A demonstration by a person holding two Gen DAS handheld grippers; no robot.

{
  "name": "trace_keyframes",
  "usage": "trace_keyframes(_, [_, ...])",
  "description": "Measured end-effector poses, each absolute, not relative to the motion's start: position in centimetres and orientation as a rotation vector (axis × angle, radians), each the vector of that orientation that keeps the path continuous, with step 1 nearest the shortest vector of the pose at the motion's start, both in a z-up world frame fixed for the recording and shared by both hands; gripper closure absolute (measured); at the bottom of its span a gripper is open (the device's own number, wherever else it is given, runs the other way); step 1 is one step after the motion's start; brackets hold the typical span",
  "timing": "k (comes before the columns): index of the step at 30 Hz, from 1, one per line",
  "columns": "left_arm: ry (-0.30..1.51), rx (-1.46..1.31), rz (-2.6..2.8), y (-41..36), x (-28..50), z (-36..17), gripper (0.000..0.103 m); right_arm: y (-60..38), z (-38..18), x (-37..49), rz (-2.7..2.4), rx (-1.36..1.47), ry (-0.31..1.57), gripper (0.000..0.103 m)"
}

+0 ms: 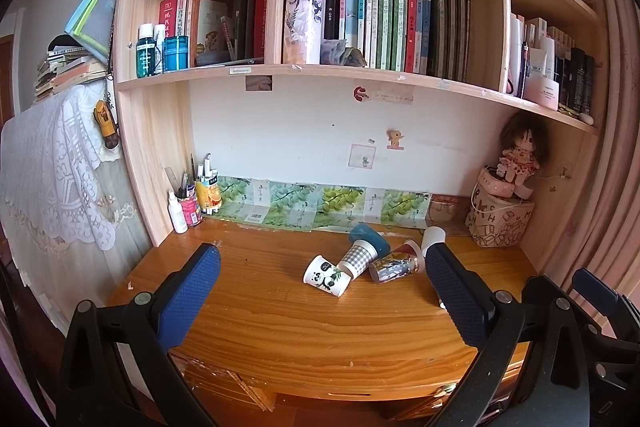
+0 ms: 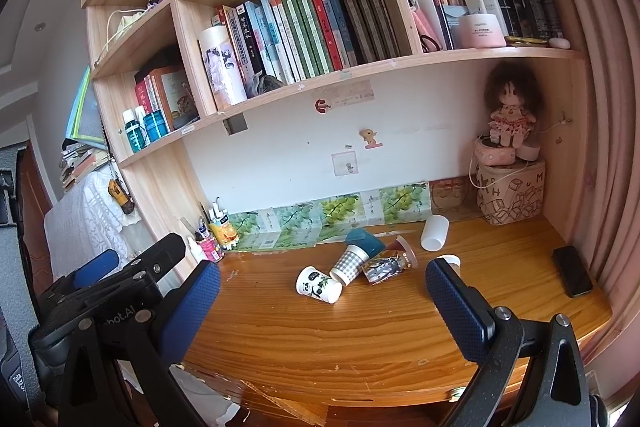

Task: Flip cup upright

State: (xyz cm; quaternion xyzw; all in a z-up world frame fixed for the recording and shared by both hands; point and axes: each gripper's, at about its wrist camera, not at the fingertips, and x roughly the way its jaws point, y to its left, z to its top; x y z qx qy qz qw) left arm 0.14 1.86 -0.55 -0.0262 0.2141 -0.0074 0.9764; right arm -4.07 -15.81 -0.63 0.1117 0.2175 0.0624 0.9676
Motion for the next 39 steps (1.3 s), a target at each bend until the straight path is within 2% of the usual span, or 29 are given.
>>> trace_keyframes(27, [0.512,-0.079,-0.249,8.8,7.1,-2.0,0.001,-8.7,-1.3,-1.0,-0.069,0.252,0.453,0.000])
trace_keyframes(39, [0.597,-0.069,-0.399,8.0,9.7,-3.1,0.001,-7.9,-2.3,-1.1,-0.218,0.274,0.495,0.000])
